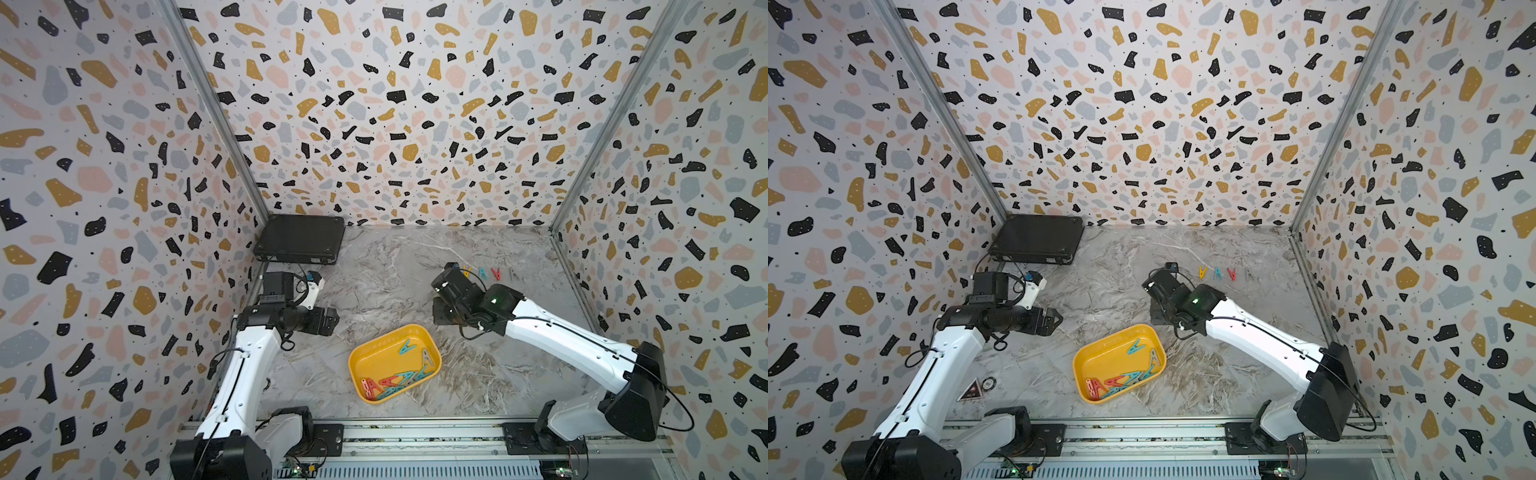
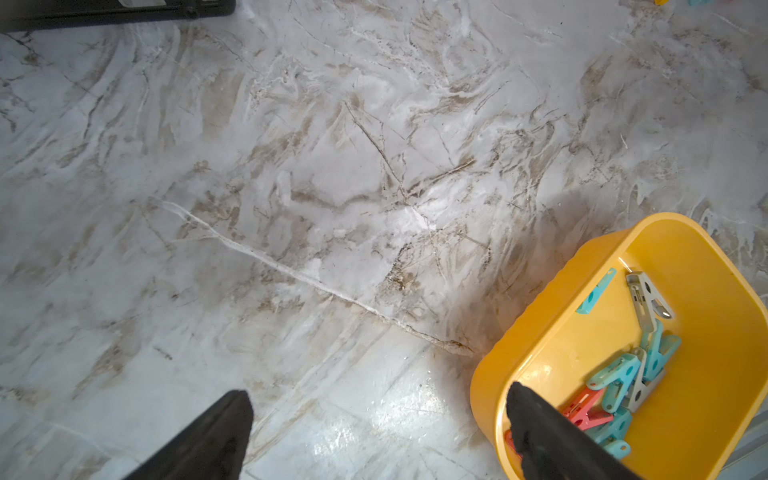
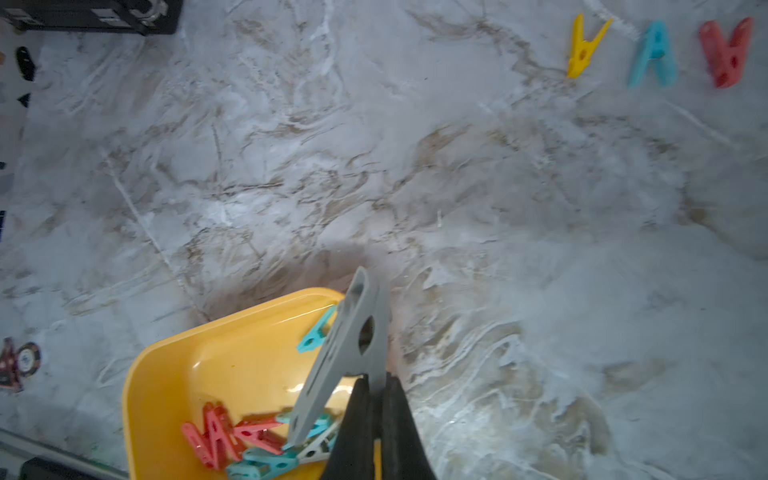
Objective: Take the clothespins out of the storage box
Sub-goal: Pick up the clothespin from the storage box, then place the clothespin at the center of the board.
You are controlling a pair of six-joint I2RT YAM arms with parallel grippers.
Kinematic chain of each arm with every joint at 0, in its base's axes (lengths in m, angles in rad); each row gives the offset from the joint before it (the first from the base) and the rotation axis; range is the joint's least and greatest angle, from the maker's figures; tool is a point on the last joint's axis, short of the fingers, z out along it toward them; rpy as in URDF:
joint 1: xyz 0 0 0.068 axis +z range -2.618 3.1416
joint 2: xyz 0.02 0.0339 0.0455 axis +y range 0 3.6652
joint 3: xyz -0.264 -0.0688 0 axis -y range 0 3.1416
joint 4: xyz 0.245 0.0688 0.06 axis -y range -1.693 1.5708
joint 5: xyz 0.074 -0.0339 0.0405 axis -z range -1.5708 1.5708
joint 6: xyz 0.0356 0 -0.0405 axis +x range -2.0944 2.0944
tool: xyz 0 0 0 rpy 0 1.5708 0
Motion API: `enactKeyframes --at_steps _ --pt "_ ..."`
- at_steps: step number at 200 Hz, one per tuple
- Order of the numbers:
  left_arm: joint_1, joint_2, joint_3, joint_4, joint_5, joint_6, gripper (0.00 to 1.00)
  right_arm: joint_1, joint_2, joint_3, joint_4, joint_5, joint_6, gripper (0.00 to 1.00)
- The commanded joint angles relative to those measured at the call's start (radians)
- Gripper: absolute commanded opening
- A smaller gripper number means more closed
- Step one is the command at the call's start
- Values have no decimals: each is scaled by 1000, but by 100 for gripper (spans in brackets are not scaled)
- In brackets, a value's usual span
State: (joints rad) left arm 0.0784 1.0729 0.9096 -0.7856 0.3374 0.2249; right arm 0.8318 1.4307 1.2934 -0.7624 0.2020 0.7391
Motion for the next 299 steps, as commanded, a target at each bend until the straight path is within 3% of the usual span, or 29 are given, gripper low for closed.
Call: enactKeyframes --at_steps 1,60,97,153,299 --pt "6 1 -1 -6 34 16 100 -115 -15 12 -132 -67 -228 0" --pt "6 9 -3 -15 60 28 100 -399 164 128 -281 -53 -438 0" --pt "6 12 -5 -18 72 34 100 -488 308 223 -293 -38 -498 0" --pt "6 25 -1 -22 78 37 100 -491 541 463 -296 -115 -622 0" --pt "6 43 0 -21 61 36 100 -431 1042 1084 -434 -197 -696 0"
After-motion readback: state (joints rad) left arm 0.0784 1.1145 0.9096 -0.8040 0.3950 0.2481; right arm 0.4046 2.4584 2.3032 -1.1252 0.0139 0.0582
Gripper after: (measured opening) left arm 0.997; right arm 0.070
